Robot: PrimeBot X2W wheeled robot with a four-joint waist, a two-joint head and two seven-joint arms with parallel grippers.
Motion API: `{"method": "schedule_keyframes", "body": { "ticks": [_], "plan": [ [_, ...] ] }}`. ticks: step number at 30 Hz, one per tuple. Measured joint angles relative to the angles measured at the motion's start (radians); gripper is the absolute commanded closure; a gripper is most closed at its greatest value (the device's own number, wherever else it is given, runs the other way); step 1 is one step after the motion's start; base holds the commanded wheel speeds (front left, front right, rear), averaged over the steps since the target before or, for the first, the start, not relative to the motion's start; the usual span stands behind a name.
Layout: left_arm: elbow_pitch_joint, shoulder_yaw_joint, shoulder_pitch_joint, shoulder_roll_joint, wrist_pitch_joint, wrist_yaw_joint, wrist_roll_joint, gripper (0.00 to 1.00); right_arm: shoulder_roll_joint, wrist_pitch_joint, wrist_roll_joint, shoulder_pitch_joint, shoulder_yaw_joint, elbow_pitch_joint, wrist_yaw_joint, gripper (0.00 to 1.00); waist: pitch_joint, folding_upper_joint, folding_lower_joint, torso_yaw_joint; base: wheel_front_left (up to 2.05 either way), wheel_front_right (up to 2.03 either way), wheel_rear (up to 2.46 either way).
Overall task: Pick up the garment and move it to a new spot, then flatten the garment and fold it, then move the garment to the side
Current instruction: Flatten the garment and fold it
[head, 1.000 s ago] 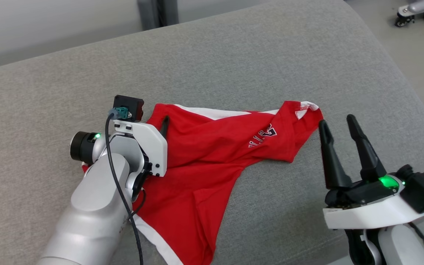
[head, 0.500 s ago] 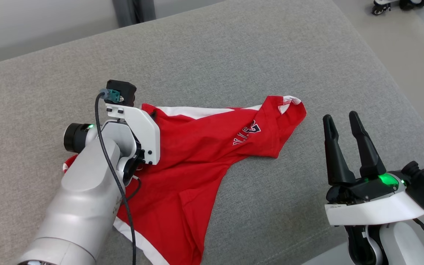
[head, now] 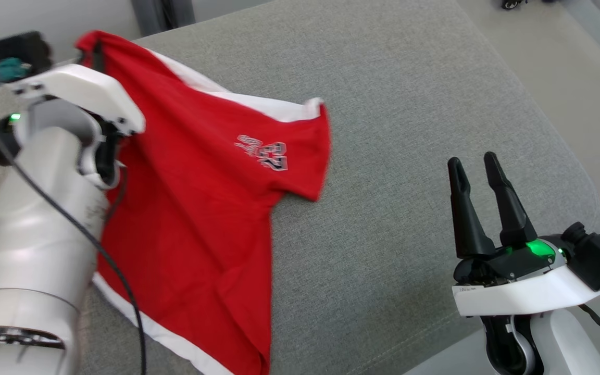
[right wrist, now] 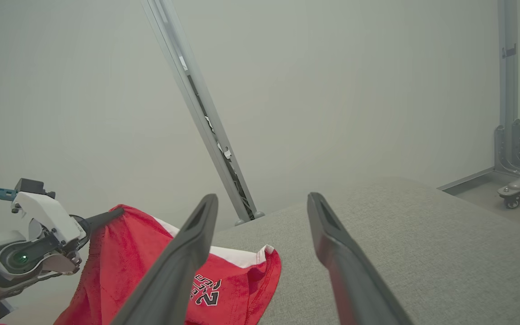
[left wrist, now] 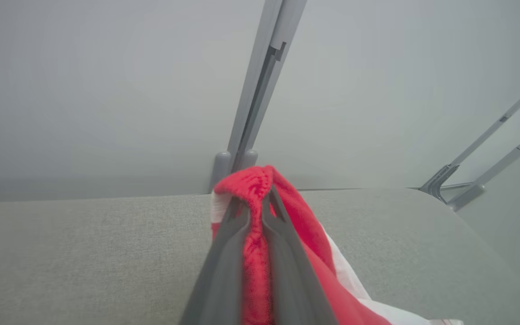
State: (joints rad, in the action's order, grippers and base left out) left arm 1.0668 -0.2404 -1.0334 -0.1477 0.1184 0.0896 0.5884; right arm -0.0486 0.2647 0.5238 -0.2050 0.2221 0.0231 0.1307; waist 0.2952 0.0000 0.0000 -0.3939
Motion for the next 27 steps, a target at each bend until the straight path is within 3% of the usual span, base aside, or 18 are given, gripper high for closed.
{"method": "schedule_keyframes", "body": {
  "ticks": [5, 6, 7, 12, 21, 27],
  "plan": [
    [0.043, 0.051, -0.026, -0.058, 0.078, 0.039, 0.022, 0.99, 0.000, 0.000, 0.009, -0.010, 0.019, 0.001, 0.000, 0.00, 0.002, 0.0000, 0.0000, -0.010, 0.00, 0.00, 0.00],
    [0.053, 0.055, -0.029, -0.068, 0.090, 0.046, 0.022, 0.05, 0.000, 0.000, 0.014, -0.011, 0.024, 0.001, 0.000, 0.00, 0.002, 0.0000, 0.0000, -0.010, 0.00, 0.00, 0.00],
    [0.065, 0.055, -0.031, -0.073, 0.095, 0.052, 0.020, 0.00, 0.000, 0.000, 0.015, -0.011, 0.029, 0.001, 0.000, 0.00, 0.001, 0.0000, 0.0000, -0.010, 0.00, 0.00, 0.00],
    [0.111, 0.025, -0.031, -0.068, 0.096, 0.007, 0.006, 0.00, 0.000, 0.000, 0.016, -0.010, 0.040, -0.001, 0.000, 0.00, -0.008, 0.0000, 0.0000, 0.004, 0.00, 0.00, 0.00],
    [0.093, -0.023, -0.013, -0.119, 0.138, 0.010, -0.064, 0.00, 0.001, 0.000, 0.001, -0.001, 0.047, -0.008, 0.000, 0.00, -0.059, 0.0000, 0.0000, 0.062, 0.00, 0.00, 0.00],
    [0.114, -0.059, 0.028, -0.079, 0.112, -0.050, -0.069, 0.00, 0.001, 0.000, -0.014, 0.019, 0.049, -0.024, 0.000, 0.00, -0.105, 0.0000, 0.0000, 0.122, 0.00, 0.00, 0.00]
  ]
}}
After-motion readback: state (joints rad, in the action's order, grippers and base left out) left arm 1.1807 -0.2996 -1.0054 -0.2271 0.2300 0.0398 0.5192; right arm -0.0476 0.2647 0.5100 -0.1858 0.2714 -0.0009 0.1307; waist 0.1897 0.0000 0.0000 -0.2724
